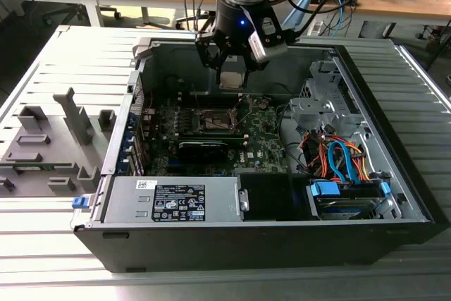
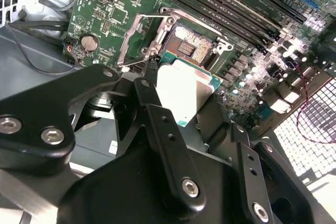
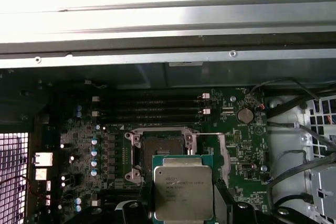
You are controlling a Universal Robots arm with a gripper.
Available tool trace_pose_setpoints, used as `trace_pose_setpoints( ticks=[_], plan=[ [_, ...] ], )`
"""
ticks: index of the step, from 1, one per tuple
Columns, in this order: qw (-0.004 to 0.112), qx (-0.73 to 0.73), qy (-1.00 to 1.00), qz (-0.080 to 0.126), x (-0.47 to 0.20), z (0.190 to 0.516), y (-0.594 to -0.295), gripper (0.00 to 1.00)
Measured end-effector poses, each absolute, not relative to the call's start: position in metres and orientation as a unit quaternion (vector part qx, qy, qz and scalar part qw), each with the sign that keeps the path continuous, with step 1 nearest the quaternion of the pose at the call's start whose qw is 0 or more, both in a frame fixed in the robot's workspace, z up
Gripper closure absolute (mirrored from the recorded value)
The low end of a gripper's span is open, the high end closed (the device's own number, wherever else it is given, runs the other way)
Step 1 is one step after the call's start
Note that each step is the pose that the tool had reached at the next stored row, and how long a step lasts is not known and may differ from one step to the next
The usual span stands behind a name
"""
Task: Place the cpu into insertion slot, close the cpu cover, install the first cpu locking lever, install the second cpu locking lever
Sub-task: 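Place the cpu into insertion slot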
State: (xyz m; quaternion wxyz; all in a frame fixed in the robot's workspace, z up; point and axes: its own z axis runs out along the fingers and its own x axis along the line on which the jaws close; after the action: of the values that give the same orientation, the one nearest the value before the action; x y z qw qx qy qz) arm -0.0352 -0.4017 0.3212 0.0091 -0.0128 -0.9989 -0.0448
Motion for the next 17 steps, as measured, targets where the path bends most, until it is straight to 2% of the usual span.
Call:
trace_pose_setpoints(
  ticks=[17],
  plan=[
    [0.009,-0.013,-0.999,-0.045,-0.0356,0.3203,-0.4068,0.46]
  ],
)
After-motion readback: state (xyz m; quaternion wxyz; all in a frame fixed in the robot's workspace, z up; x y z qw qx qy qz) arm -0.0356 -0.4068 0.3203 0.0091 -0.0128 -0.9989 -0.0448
